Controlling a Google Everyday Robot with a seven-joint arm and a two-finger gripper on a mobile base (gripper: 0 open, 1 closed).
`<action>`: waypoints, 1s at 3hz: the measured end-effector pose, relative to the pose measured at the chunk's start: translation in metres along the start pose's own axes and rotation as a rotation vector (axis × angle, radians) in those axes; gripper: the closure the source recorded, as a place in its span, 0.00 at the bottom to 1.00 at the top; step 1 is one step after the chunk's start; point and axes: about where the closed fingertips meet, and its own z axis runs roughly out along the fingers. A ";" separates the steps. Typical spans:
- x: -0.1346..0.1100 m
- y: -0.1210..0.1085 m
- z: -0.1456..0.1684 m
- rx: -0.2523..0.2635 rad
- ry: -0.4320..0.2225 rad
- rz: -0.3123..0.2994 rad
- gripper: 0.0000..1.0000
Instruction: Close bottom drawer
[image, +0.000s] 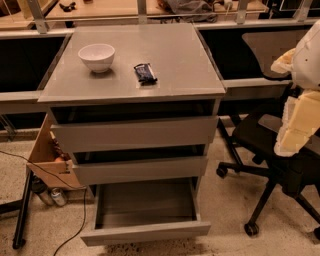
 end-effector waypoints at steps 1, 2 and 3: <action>0.000 0.000 0.000 0.000 0.000 0.000 0.00; 0.010 0.013 0.026 -0.006 -0.056 0.020 0.00; 0.028 0.032 0.075 -0.036 -0.130 0.070 0.00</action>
Offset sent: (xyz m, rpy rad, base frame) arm -0.0130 -0.0093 -0.0533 0.1033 -0.0107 -0.0200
